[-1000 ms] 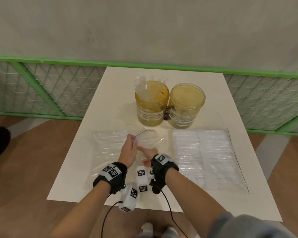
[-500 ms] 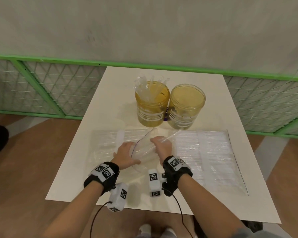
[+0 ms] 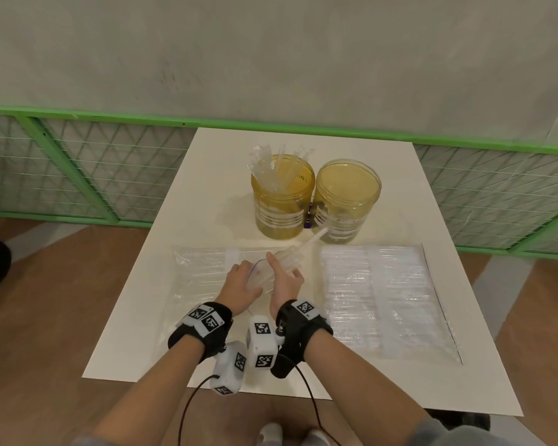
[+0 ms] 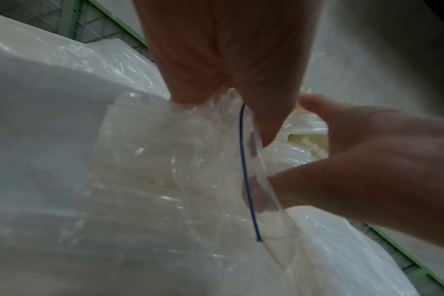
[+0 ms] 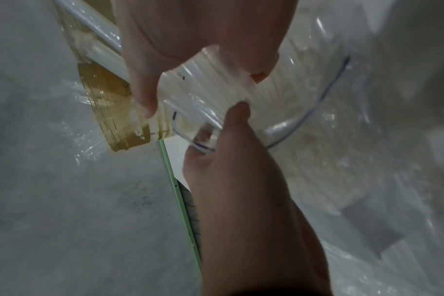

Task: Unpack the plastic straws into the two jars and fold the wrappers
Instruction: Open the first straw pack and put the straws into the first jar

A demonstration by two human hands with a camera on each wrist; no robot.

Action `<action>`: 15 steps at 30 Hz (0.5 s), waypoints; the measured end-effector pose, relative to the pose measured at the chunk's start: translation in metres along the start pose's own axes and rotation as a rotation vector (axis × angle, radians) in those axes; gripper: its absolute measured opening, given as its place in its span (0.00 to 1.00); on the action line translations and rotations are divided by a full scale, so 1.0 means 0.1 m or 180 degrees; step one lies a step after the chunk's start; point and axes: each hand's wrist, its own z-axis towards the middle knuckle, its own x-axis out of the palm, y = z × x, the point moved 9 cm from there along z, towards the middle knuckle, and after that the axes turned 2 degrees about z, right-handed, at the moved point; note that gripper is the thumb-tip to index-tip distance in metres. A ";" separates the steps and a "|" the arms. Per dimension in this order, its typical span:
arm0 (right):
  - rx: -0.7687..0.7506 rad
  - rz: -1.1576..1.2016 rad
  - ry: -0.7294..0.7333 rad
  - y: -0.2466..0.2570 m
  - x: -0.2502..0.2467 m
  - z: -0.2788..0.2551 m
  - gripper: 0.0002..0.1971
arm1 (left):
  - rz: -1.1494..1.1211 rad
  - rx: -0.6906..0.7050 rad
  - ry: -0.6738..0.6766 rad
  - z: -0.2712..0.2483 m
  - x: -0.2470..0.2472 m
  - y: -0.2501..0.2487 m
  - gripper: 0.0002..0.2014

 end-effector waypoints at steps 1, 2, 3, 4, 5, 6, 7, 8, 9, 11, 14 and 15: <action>-0.0013 0.0012 -0.0070 0.00 -0.01 -0.01 0.49 | -0.0030 0.0010 -0.0002 0.00 0.01 -0.02 0.21; 0.0031 0.0040 -0.0130 -0.02 -0.01 -0.02 0.46 | -0.0073 0.0025 0.0003 0.00 0.02 -0.03 0.21; 0.0057 0.0075 -0.0129 -0.04 0.01 -0.04 0.38 | -0.0123 0.0031 0.0010 -0.01 0.02 -0.04 0.22; 0.0016 0.0055 -0.0124 -0.04 0.01 -0.05 0.27 | -0.0175 0.0010 0.0033 -0.02 0.03 -0.02 0.23; -0.0058 0.0008 -0.0123 -0.01 0.01 -0.05 0.17 | -0.0211 -0.0014 0.0070 -0.01 0.05 0.02 0.24; -0.0157 -0.0014 -0.0116 0.04 -0.01 -0.05 0.12 | -0.0214 -0.0057 0.0121 -0.01 0.06 0.07 0.27; -0.0249 -0.0005 -0.0110 0.10 -0.04 -0.04 0.10 | -0.0199 -0.0122 0.0158 -0.01 0.04 0.14 0.29; -0.0303 0.0031 -0.0125 0.16 -0.10 -0.02 0.09 | -0.0206 -0.0193 0.0162 -0.01 0.01 0.22 0.30; -0.0358 0.0081 -0.0147 0.24 -0.16 0.00 0.06 | -0.0284 -0.0287 0.0100 -0.01 -0.03 0.31 0.31; -0.0511 0.0174 -0.0169 0.41 -0.27 0.06 0.03 | -0.0510 -0.0443 -0.0037 -0.03 -0.09 0.45 0.32; -0.1007 0.0081 -0.0133 0.66 -0.28 0.05 0.10 | -0.0653 -0.0420 0.0083 -0.06 -0.03 0.38 0.37; -0.1079 0.0083 -0.0088 0.69 -0.24 0.01 0.14 | -0.0684 -0.0424 0.0183 -0.07 0.01 0.33 0.42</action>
